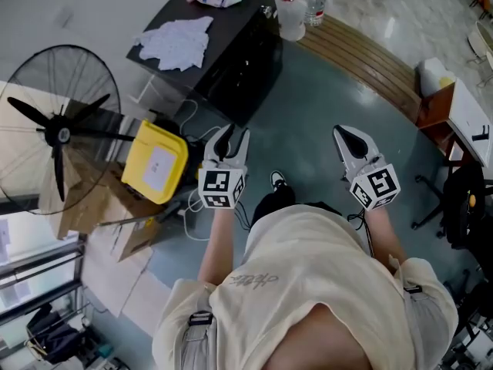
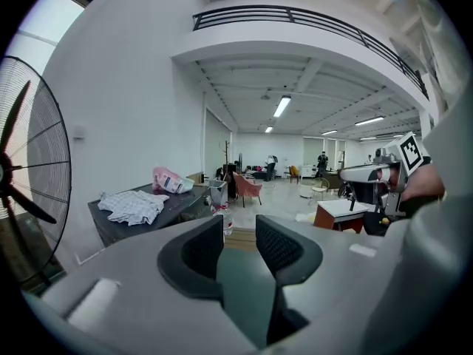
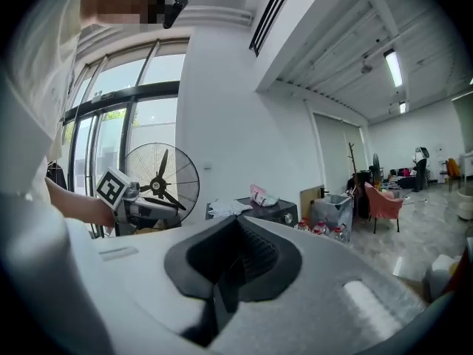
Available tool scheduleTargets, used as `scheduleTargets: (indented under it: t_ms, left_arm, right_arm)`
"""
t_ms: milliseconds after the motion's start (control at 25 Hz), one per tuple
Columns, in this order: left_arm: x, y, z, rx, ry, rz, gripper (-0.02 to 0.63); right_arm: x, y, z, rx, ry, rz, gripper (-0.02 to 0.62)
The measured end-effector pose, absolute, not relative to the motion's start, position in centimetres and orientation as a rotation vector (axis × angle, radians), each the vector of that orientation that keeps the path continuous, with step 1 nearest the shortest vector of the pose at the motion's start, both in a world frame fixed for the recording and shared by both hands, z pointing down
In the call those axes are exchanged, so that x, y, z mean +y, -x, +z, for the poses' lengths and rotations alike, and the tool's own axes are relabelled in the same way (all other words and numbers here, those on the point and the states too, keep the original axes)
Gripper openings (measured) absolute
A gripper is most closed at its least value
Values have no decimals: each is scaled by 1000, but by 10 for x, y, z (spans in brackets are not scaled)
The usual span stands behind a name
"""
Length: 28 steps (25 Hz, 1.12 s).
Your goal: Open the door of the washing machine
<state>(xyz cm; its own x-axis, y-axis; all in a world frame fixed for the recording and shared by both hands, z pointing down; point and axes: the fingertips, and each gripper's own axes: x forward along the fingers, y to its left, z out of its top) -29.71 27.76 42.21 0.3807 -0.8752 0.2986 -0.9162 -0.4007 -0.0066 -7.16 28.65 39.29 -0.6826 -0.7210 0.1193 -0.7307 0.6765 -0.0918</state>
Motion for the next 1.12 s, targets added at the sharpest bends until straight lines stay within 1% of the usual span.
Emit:
scheduleTargets:
  t_ms: [240, 520, 920, 1120]
  left_arm:
    - [231, 329, 430, -1598, -2471, 412, 156]
    - [202, 347, 449, -1570, -2413, 448, 158]
    - [148, 354, 464, -1677, -2211, 482, 163]
    - [96, 352, 446, -1775, -2134, 400, 163]
  right_arm:
    - [234, 111, 386, -2805, -1185, 205, 2]
    - [199, 144, 395, -2770, -1113, 169, 2]
    - [104, 154, 420, -2845, -911, 259, 2]
    - [29, 157, 420, -2850, -753, 99, 2]
